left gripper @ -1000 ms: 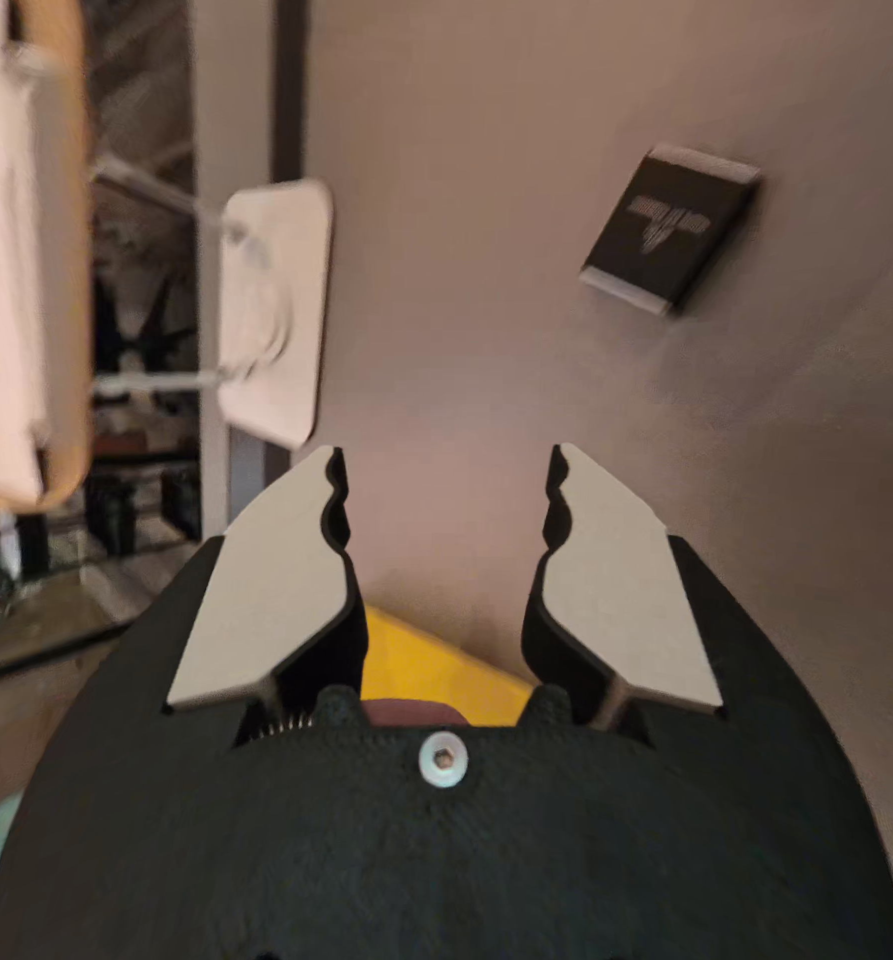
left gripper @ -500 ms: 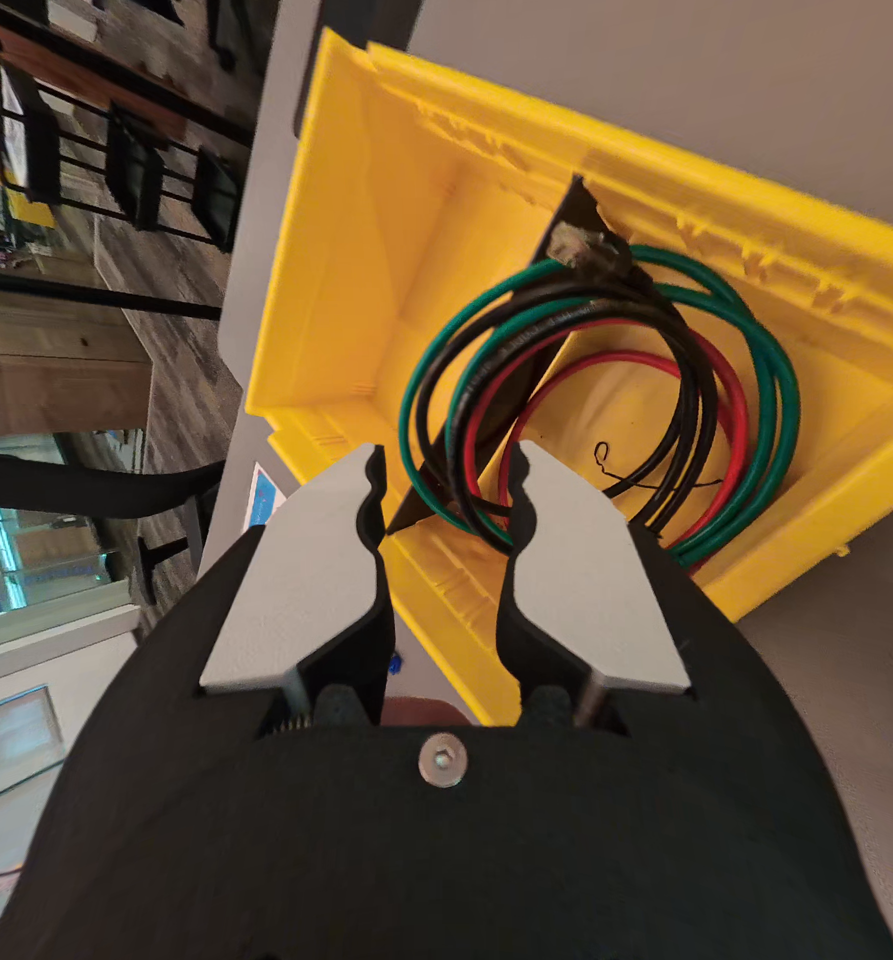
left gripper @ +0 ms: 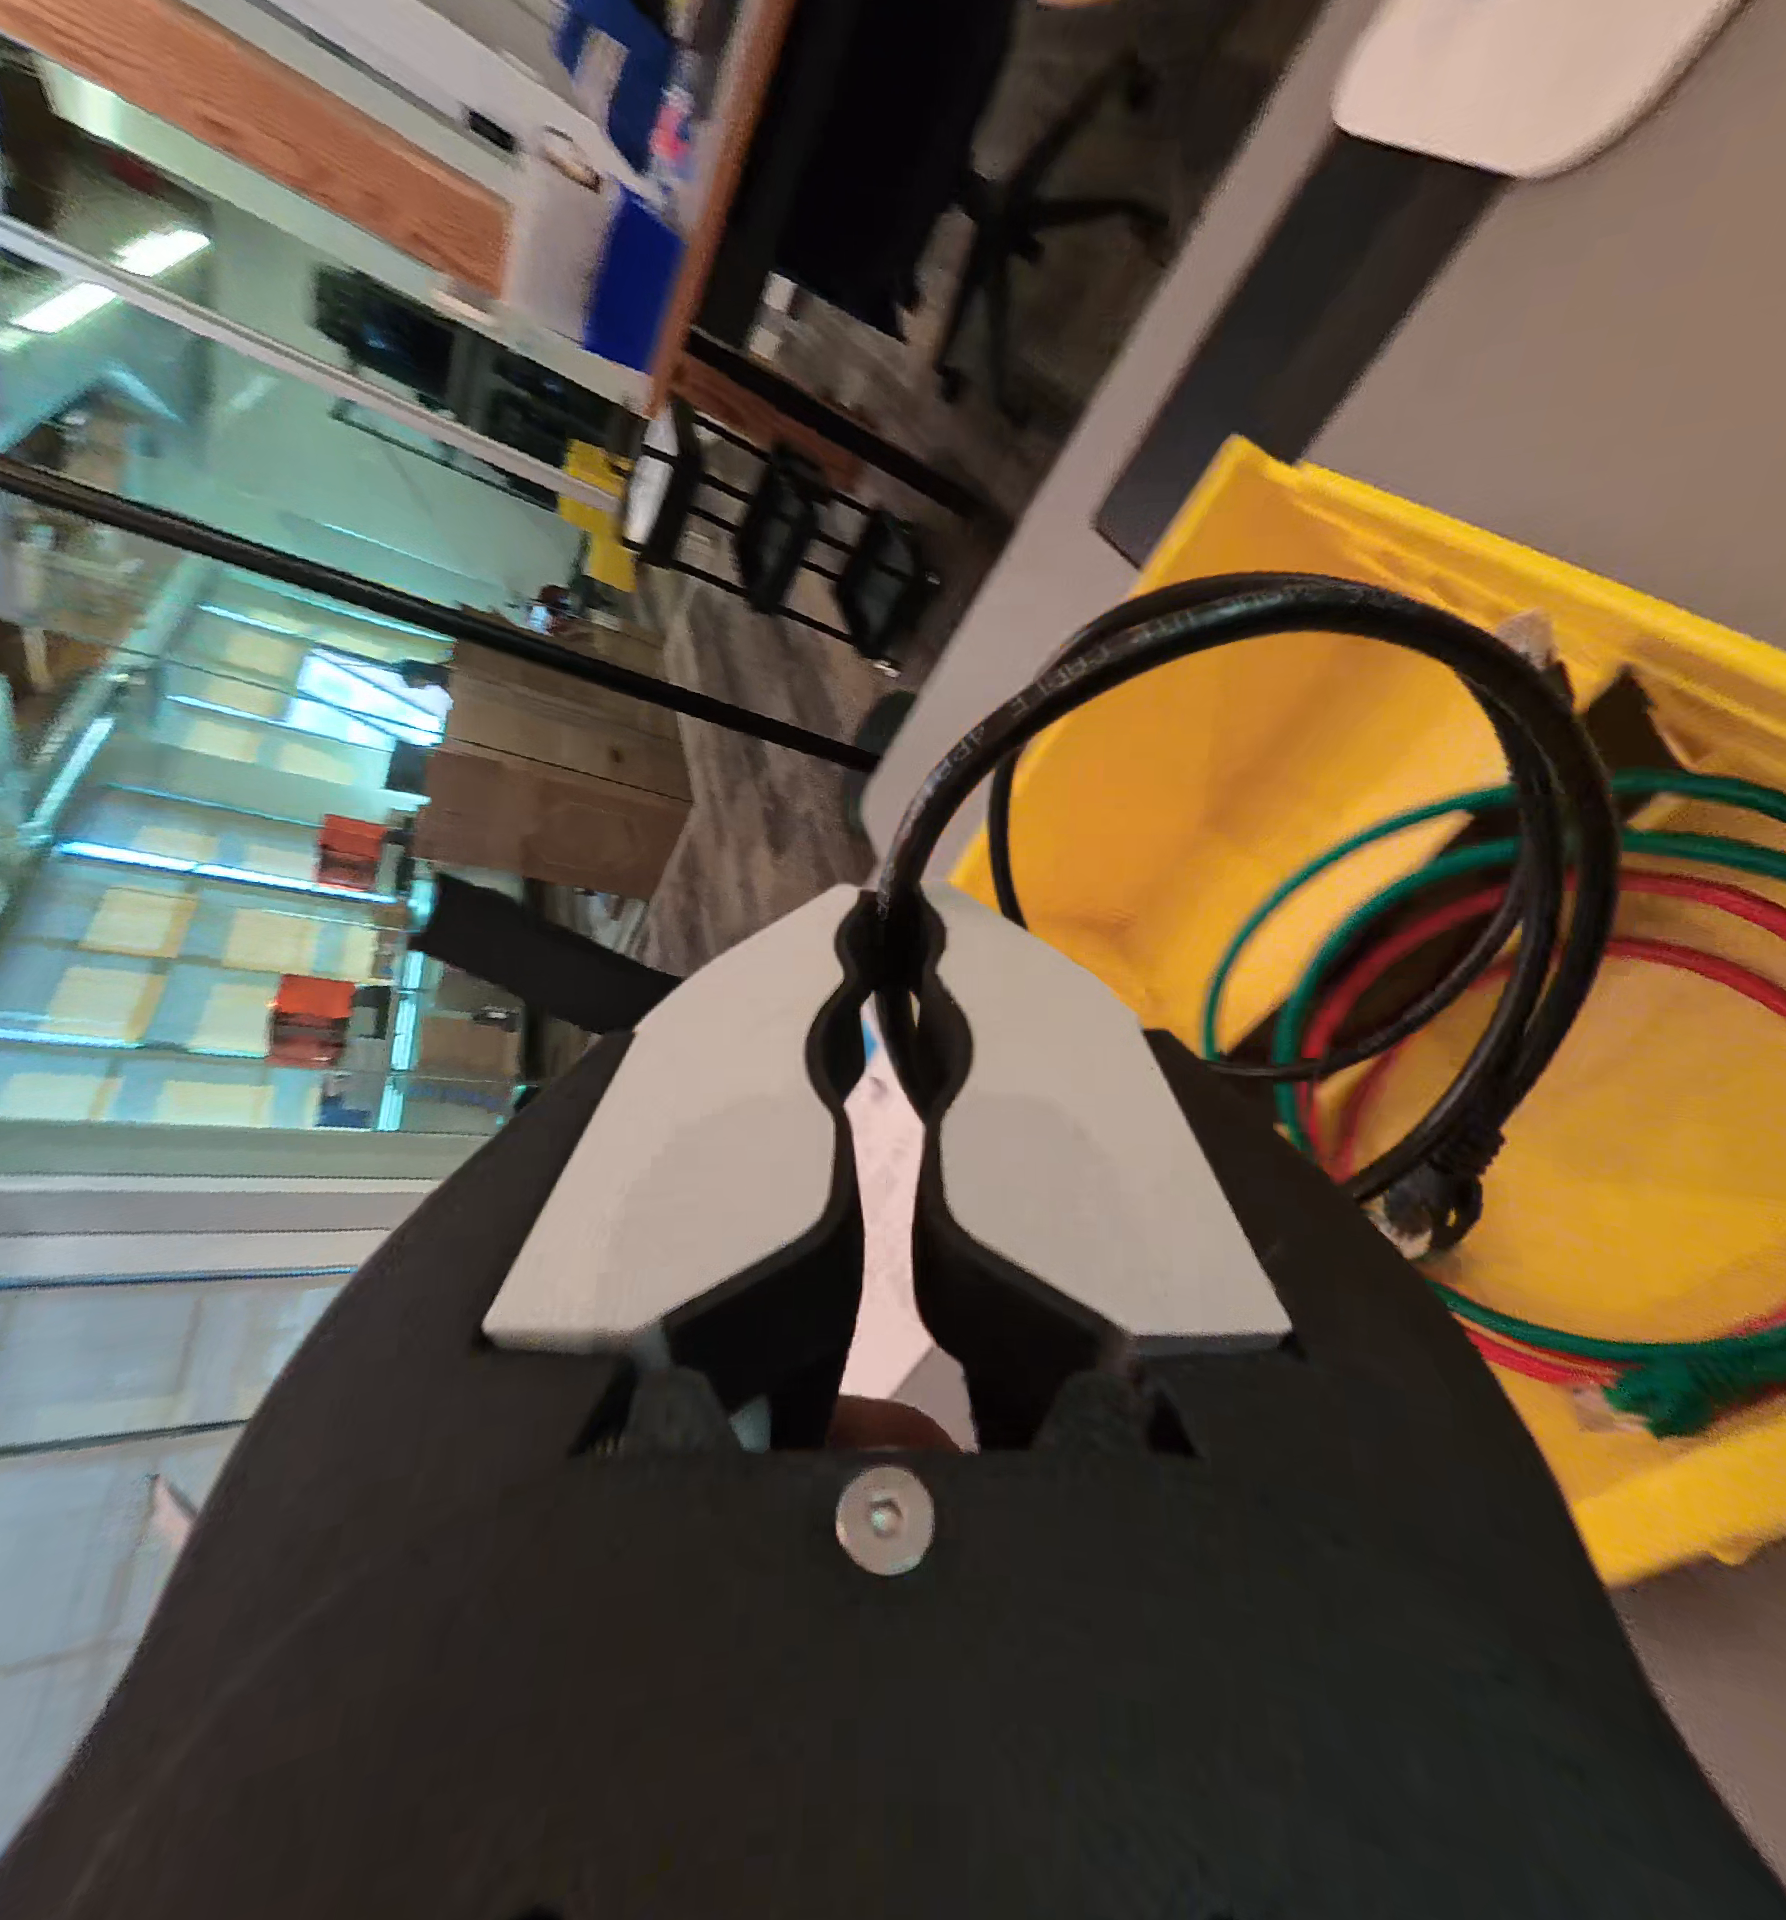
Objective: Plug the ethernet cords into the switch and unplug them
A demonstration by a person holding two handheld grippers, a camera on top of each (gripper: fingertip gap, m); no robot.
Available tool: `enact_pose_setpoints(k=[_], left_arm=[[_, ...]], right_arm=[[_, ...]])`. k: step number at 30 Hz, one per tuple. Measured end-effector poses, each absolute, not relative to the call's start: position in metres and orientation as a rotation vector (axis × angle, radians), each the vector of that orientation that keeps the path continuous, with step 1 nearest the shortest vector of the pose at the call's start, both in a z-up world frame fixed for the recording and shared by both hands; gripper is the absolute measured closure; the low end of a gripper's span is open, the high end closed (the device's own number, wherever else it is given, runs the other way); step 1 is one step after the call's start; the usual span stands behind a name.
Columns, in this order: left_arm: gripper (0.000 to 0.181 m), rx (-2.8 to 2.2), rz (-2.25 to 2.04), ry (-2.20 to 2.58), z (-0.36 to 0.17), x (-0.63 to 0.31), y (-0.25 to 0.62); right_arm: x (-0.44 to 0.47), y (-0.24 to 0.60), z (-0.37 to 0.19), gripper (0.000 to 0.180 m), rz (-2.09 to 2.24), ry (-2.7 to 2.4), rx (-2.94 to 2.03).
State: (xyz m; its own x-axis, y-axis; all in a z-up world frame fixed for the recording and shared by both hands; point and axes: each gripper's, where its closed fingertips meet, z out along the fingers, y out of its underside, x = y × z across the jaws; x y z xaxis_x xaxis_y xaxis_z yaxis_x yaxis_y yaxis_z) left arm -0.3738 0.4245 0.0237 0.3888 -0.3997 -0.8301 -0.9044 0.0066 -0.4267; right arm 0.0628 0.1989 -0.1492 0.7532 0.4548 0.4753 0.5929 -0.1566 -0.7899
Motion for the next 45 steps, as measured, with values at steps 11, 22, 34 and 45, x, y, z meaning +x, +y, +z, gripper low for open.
enact_pose_setpoints(k=[11,22,34,45], left_arm=[[0.177,-1.324,0.578,0.897,0.189,-0.337,0.4],[0.177,-1.203,0.09,1.145,0.129,-0.13,0.307],[0.177,-1.265,-0.436,1.167,0.046,-0.008,0.258],[0.177,-1.268,-0.523,1.063,0.068,-0.003,0.255]], right_arm=[[0.056,0.197,-0.135,0.129,-0.147,-0.797,-1.756],[0.034,0.186,-0.094,0.122,0.236,-0.451,-1.708],[0.046,0.17,-0.07,0.111,0.797,-0.074,-1.553],[0.116,0.168,-0.058,0.114,0.395,0.1,-1.501]])
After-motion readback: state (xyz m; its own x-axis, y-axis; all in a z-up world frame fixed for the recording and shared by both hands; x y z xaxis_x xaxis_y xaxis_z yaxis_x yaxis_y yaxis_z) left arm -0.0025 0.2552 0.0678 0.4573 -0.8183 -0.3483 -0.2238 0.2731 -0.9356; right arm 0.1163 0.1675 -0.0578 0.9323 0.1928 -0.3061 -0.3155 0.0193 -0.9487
